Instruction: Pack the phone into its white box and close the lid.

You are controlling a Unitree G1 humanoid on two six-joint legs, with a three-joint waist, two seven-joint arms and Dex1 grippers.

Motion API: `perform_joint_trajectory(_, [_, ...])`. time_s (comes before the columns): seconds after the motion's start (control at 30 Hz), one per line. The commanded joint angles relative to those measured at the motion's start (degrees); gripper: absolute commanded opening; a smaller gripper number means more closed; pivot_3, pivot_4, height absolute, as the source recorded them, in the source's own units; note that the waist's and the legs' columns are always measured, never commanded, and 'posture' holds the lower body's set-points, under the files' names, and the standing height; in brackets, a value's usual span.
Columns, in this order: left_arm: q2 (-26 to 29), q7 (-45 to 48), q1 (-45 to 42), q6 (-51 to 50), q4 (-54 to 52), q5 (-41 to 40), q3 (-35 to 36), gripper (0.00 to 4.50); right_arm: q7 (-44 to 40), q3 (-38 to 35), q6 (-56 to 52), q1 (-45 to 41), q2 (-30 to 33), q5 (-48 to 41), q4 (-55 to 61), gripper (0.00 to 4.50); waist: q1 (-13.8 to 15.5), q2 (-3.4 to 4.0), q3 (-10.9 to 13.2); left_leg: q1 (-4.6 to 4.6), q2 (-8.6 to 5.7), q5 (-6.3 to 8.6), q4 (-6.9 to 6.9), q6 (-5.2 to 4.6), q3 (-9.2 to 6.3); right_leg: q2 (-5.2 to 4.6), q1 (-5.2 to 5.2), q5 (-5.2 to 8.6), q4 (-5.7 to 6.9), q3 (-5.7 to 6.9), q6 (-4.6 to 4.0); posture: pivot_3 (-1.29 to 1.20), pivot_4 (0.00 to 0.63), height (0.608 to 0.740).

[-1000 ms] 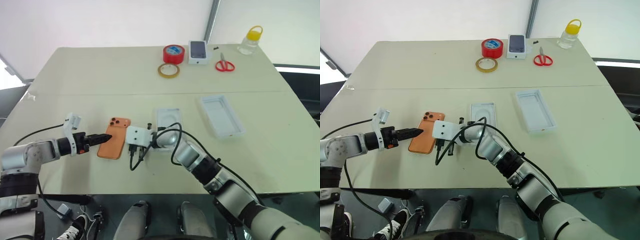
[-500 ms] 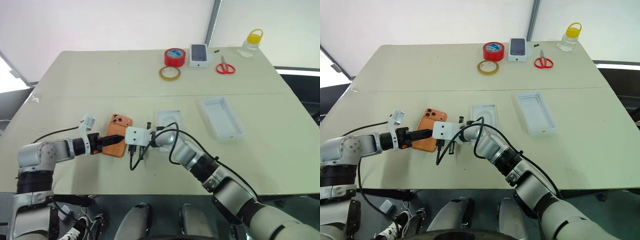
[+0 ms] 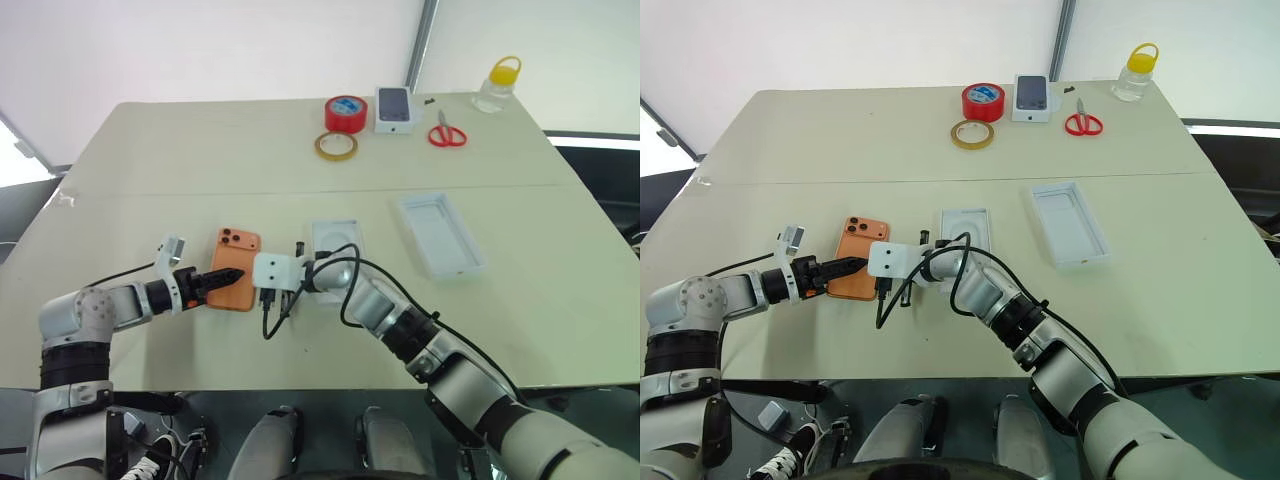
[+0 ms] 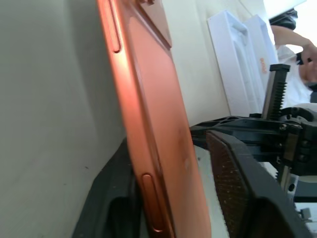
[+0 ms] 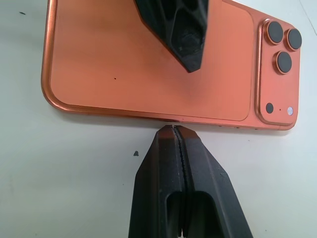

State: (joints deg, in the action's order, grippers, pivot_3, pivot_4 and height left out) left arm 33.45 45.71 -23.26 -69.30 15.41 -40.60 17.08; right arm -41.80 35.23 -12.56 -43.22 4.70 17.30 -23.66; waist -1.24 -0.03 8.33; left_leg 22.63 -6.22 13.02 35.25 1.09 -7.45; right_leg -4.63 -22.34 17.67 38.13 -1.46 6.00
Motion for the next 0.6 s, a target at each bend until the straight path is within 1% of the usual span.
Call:
perform_joint_trajectory(0.03, [-0.72, -1.56, 0.82, -0.82, 0.13, 0.21, -0.47, 2.10, 0.70, -1.17, -0.45, 0.02, 0.26, 0.57, -0.10, 0.00, 0.01, 0.00, 0.00, 0.00, 0.00, 0.00, 0.00, 0.00, 0.00, 0.00, 0.00, 0.00, 0.00, 0.00, 0.00, 0.00, 0.150, 0.740])
perform_joint_trajectory(0.07, [-0.76, -1.59, 0.93, -0.76, 0.21, 0.23, -0.56, 2.10, 0.76, -0.98, -0.20, 0.02, 0.48, 0.87, 0.03, 0.00, 0.04, 0.00, 0.00, 0.00, 0.00, 0.00, 0.00, 0.00, 0.00, 0.00, 0.00, 0.00, 0.00, 0.00, 0.00, 0.00, 0.150, 0.740])
perform_joint_trajectory(0.17, [-1.03, -1.82, 1.02, -1.24, 0.87, -0.39, 0.31, 1.23, 0.62, -1.32, -0.71, 0.28, 0.65, 0.59, 0.53, 0.00, 0.03, 0.00, 0.00, 0.00, 0.00, 0.00, 0.00, 0.01, 0.00, 0.00, 0.00, 0.00, 0.00, 0.00, 0.00, 0.00, 0.150, 0.740])
perform_joint_trajectory(0.23, [-1.25, -2.21, 0.96, -1.35, 1.21, -0.59, 0.61, 0.21, 0.63, -1.30, -0.42, 0.38, 0.83, 0.59, 0.74, 0.00, 0.14, -0.04, -0.02, 0.00, 0.00, 0.00, -0.02, 0.01, 0.00, 0.00, 0.01, 0.00, -0.01, 0.00, 0.00, 0.00, 0.150, 0.740])
perform_joint_trajectory(0.27, [-1.35, -2.31, 0.95, -1.79, 1.38, -0.99, 0.88, 0.02, 0.69, -1.25, -0.18, 0.47, 0.90, 0.63, 0.89, 0.00, 0.04, -0.04, -0.02, -0.04, 0.00, 0.00, -0.02, 0.01, -0.01, -0.01, 0.04, 0.00, -0.02, 0.00, 0.00, 0.00, 0.150, 0.740])
perform_joint_trajectory(0.4, [-1.93, -2.64, 0.24, -4.49, 2.17, -3.49, 3.37, 0.02, 0.78, -2.80, 0.59, 0.93, 0.37, -1.35, 2.53, 0.00, 0.00, -0.04, -0.02, -0.10, 0.01, -0.01, -0.09, 0.02, -0.01, 0.01, 0.04, 0.00, -0.01, -0.01, -0.01, 0.00, 0.150, 0.740])
perform_joint_trajectory(0.53, [-2.03, -3.39, -0.87, -7.48, 4.82, -6.86, 8.34, 0.02, -1.50, -8.31, -0.41, 2.22, -1.05, -8.56, 6.61, 0.00, -0.05, -0.23, 0.11, -0.08, 0.02, -0.01, -0.11, 0.02, -0.01, 0.01, 0.01, 0.00, -0.02, -0.01, -0.01, 0.00, 0.150, 0.740])
perform_joint_trajectory(0.6, [-2.72, -3.76, -0.92, -7.61, 4.49, -8.69, 10.79, 0.02, -3.40, -12.69, -4.45, 2.52, -2.30, -14.37, 8.57, 0.00, -0.28, -0.30, 0.16, -0.05, 0.04, -0.01, -0.12, 0.02, -0.02, 0.04, -0.02, 0.00, -0.01, -0.01, -0.01, 0.00, 0.150, 0.740])
